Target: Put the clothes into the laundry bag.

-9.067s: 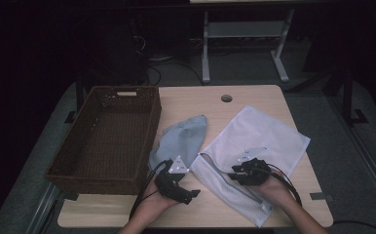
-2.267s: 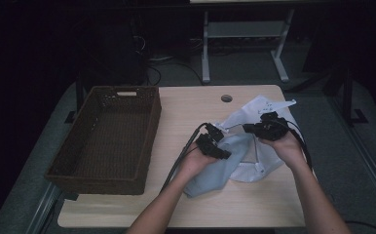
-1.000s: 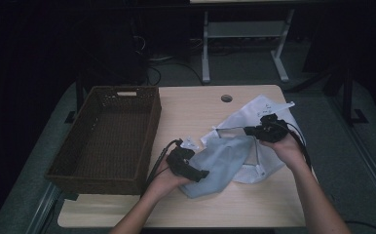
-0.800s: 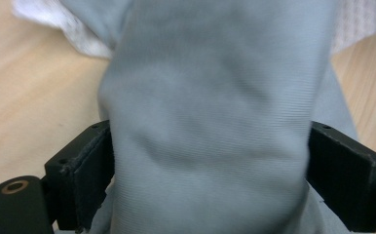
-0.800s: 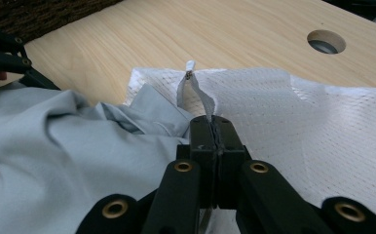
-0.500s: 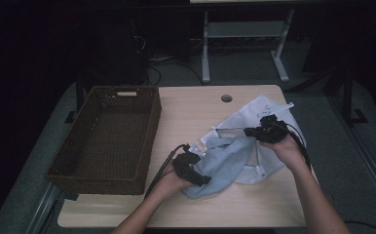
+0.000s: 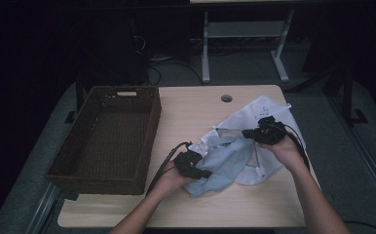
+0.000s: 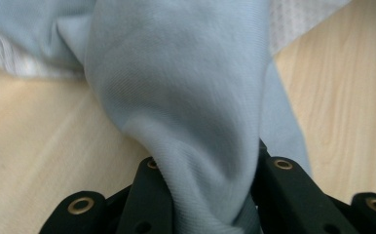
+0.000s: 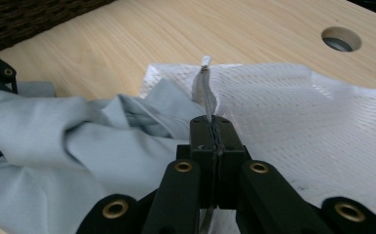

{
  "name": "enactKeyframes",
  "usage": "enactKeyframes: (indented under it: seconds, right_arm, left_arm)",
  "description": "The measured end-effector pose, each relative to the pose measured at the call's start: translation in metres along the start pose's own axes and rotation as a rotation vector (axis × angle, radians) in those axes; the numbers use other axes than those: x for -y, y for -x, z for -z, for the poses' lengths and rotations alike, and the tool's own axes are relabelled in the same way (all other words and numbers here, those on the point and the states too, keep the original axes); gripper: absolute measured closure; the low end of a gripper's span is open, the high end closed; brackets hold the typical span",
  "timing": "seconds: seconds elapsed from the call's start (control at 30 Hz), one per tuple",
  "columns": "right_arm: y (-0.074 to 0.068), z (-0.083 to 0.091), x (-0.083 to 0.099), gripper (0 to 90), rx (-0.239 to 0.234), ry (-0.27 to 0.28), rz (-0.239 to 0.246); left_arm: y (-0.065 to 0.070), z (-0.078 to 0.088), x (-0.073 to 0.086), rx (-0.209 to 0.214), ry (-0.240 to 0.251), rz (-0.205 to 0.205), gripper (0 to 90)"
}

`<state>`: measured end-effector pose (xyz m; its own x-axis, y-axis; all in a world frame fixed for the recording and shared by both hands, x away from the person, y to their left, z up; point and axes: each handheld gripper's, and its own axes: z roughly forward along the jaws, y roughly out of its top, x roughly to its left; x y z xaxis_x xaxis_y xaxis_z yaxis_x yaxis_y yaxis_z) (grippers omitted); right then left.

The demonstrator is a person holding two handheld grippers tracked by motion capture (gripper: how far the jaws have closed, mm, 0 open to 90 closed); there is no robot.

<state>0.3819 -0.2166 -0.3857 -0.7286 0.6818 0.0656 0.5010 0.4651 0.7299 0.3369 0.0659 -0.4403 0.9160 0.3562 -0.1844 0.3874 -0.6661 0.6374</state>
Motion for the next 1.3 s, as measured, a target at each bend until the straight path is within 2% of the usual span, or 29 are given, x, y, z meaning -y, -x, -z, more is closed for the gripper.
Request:
enactKeyframes:
  seconds: [0.1,0.27,0.4,0.5,0.6,0.7,0.83,0.97,1.03,1.13,1.23,1.3]
  right_arm:
    - [-0.005,0.0,-0.002,88.5,-0.012,0.003,0.018]
    - [-0.014,0.003,-0.007,88.5,-0.035,0.012,0.035]
    - [-0.021,0.006,-0.01,88.4,-0.045,0.02,0.054]
    - [-0.021,0.005,-0.01,88.4,-0.045,0.011,0.053]
    - [-0.019,0.003,-0.006,88.4,-0.05,0.002,0.047]
    - [-0.02,0.002,-0.004,88.4,-0.054,-0.011,0.049]
    - [-0.026,0.005,0.0,88.4,-0.065,-0.018,0.055]
    - [-0.033,0.009,0.003,88.4,-0.101,-0.014,0.054]
    - [-0.038,0.012,0.003,88.4,-0.126,-0.008,0.058]
    - [-0.046,0.016,0.005,88.4,-0.144,-0.006,0.072]
    - [-0.052,0.015,0.007,88.3,-0.169,-0.008,0.083]
    - [-0.055,0.014,0.008,88.3,-0.167,-0.006,0.092]
  left_arm:
    - [0.003,0.002,-0.01,0.001,0.014,-0.014,73.8]
    - [0.005,-0.004,-0.026,0.008,0.028,-0.03,73.9]
    - [0.002,-0.016,-0.03,0.027,0.027,-0.009,71.3]
    - [-0.001,-0.025,-0.027,0.04,0.015,0.014,60.8]
    - [-0.002,-0.021,-0.025,0.049,0.006,0.031,45.6]
    - [-0.002,-0.008,-0.022,0.034,0.02,0.035,37.4]
    - [-0.005,0.013,-0.015,-0.011,0.057,0.043,31.8]
    - [-0.015,0.029,-0.008,-0.051,0.086,0.078,33.4]
    - [-0.019,0.032,-0.005,-0.062,0.088,0.097,34.3]
    - [-0.023,0.031,-0.004,-0.072,0.093,0.104,35.6]
    - [-0.026,0.027,-0.006,-0.095,0.104,0.103,38.5]
    - [-0.031,0.021,-0.009,-0.1,0.11,0.11,39.2]
